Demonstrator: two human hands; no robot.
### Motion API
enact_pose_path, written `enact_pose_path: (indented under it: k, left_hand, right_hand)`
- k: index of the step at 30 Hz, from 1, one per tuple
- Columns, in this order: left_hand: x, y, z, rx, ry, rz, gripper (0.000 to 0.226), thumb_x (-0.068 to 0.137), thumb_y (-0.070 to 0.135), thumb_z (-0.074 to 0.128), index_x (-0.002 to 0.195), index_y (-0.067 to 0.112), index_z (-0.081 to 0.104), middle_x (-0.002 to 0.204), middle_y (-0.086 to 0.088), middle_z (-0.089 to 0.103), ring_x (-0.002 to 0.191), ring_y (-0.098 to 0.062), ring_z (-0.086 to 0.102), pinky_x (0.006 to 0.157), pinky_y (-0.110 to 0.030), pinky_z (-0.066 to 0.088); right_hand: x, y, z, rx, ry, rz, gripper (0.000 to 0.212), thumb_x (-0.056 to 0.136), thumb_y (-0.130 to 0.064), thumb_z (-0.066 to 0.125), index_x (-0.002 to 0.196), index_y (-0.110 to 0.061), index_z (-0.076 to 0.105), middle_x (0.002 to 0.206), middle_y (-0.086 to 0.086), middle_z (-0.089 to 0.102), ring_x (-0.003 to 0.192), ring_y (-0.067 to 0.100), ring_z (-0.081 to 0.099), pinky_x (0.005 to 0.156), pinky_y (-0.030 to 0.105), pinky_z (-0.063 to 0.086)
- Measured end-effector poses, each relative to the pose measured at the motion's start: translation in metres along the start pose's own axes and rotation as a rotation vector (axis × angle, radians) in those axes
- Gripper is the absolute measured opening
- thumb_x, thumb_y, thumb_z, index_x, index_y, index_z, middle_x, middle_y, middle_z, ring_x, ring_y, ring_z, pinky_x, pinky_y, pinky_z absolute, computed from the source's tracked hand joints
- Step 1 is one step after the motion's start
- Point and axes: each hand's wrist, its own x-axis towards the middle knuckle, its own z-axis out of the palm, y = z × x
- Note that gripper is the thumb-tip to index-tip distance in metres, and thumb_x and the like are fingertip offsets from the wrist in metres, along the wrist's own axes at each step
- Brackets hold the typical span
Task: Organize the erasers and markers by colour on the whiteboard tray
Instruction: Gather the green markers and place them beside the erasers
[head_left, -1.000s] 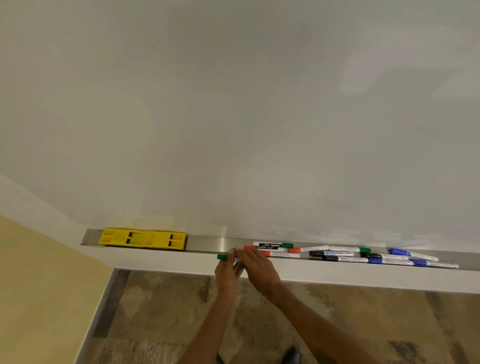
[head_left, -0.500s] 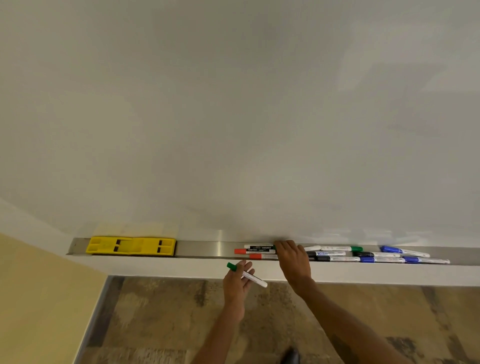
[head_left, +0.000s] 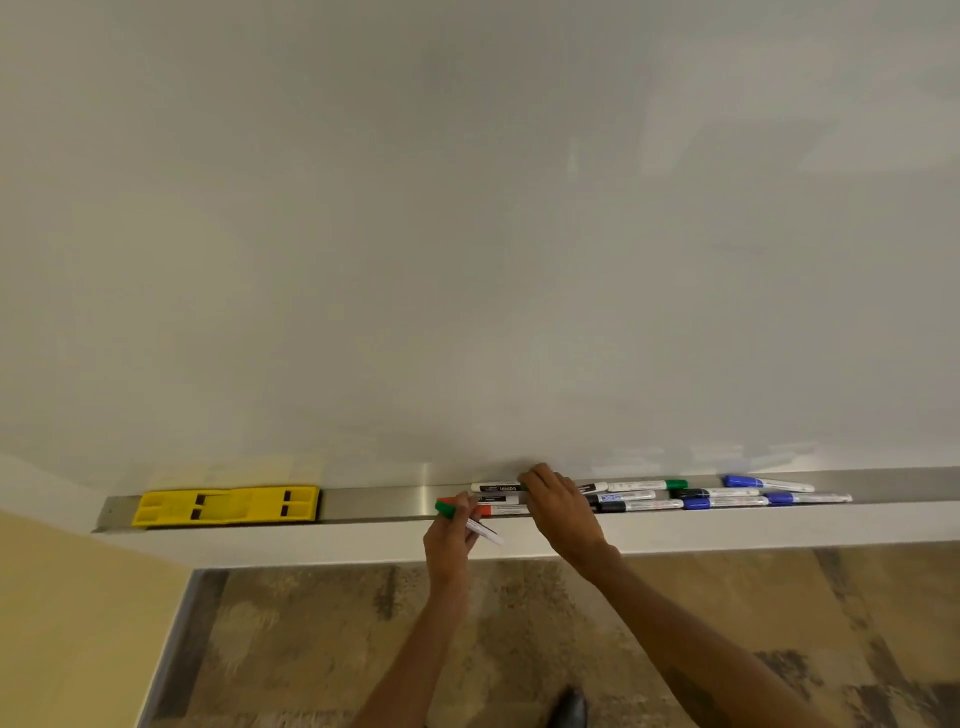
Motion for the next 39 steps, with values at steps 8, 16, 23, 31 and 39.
enact_pose_path:
  k: [8,16,23,31,39]
  left_hand:
    - [-0.019,0.005,0.052,-0.024,-0.192,0.129,0.027,0.098,0.018,0.054,0.121,0.009,0.066,0.111,-0.007,0.072,0.105,-0.020,0.066,0.092,-0.032,0.052]
    - [-0.042,-0.021,0.087,-0.139,-0.256,-0.037,0.032,0.096,0.037,0.051,0.110,0.014,0.067,0.090,0.001,0.075,0.080,-0.010,0.074,0.061,-0.023,0.058]
    - [-0.042,-0.052,0.103,-0.180,-0.116,-0.167,0.029,0.099,0.027,0.052,0.114,0.005,0.062,0.108,-0.020,0.070,0.096,-0.033,0.070,0.081,-0.045,0.058]
    - [-0.044,-0.084,0.112,-0.275,-0.135,-0.276,0.032,0.097,0.026,0.055,0.119,0.004,0.063,0.116,-0.019,0.071,0.096,-0.035,0.074,0.074,-0.041,0.061]
    - [-0.046,-0.091,0.128,-0.231,-0.147,-0.259,0.033,0.092,0.006,0.061,0.125,0.004,0.057,0.117,-0.017,0.072,0.100,-0.032,0.072,0.081,-0.043,0.060]
  right_hand:
    - [-0.004,-0.014,-0.033,0.312,0.179,-0.034,0.034,0.098,-0.013,0.052,0.132,-0.015,0.052,0.124,0.005,0.064,0.113,0.021,0.057,0.097,0.033,0.048]
    - [-0.019,-0.001,-0.031,0.493,0.189,0.227,0.027,0.101,-0.016,0.046,0.125,-0.017,0.059,0.118,0.005,0.067,0.106,0.016,0.063,0.090,0.028,0.055]
    - [-0.056,0.073,-0.034,0.252,0.254,0.369,0.028,0.097,-0.009,0.054,0.123,-0.013,0.063,0.123,0.006,0.067,0.115,0.020,0.060,0.101,0.033,0.048]
    - [-0.072,0.165,-0.048,-0.160,-0.065,0.416,0.039,0.097,-0.013,0.051,0.136,-0.020,0.050,0.139,-0.002,0.056,0.133,0.018,0.044,0.111,0.033,0.034]
    - [-0.066,0.177,-0.042,-0.247,-0.165,0.328,0.037,0.098,-0.015,0.049,0.135,-0.020,0.046,0.139,-0.001,0.050,0.132,0.021,0.040,0.108,0.035,0.034]
